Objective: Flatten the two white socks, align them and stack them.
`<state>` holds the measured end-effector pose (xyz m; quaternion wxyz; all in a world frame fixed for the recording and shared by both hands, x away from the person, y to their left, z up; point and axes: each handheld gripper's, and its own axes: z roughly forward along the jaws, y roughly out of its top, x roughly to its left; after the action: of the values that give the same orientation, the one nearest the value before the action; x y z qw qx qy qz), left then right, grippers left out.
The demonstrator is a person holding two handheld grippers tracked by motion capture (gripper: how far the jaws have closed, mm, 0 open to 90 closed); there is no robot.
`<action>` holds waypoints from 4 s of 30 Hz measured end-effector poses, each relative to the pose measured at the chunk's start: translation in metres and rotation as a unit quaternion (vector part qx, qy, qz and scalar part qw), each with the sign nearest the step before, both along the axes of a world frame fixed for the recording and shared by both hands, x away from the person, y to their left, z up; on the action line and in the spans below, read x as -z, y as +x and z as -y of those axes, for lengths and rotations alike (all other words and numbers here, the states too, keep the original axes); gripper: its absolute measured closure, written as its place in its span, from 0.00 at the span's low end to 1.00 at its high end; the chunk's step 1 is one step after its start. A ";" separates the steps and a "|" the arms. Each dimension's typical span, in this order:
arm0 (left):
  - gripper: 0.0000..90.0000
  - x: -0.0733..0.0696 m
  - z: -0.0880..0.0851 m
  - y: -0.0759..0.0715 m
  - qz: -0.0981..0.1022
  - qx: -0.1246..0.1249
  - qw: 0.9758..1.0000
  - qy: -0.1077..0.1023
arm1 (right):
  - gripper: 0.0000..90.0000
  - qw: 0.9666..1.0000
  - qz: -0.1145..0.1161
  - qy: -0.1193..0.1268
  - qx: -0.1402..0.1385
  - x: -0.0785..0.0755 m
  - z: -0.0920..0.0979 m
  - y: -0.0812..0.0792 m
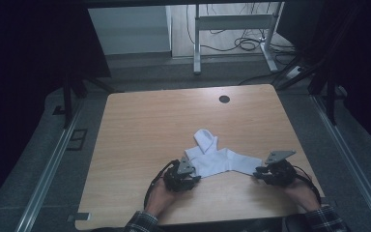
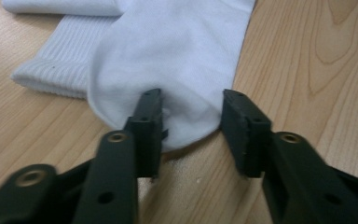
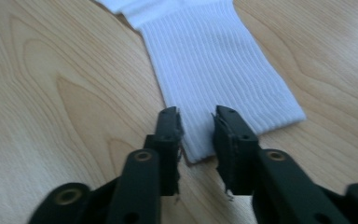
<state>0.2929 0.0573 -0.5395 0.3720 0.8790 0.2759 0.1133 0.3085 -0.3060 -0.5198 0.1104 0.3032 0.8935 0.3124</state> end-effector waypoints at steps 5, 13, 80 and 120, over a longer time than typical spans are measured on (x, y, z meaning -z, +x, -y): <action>0.96 -0.001 -0.001 -0.004 -0.001 -0.008 1.000 0.004 | 0.94 1.000 0.008 -0.013 0.009 0.000 -0.004 -0.004; 0.96 -0.029 -0.008 -0.015 -0.037 -0.002 0.999 -0.033 | 0.95 1.000 -0.012 0.023 -0.011 -0.028 -0.006 -0.011; 0.15 -0.008 -0.138 -0.031 -0.033 -0.221 0.975 0.011 | 0.75 0.996 -0.048 0.062 -0.040 -0.021 -0.134 0.049; 0.11 0.006 -0.143 -0.030 -0.027 -0.216 0.976 0.006 | 0.91 0.981 0.063 0.179 -0.041 -0.144 -0.234 0.085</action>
<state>0.2629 0.2001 -0.5451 0.3255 0.8038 0.4683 0.1691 0.3932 -0.0717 -0.3756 0.0977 0.2613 0.8259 0.4900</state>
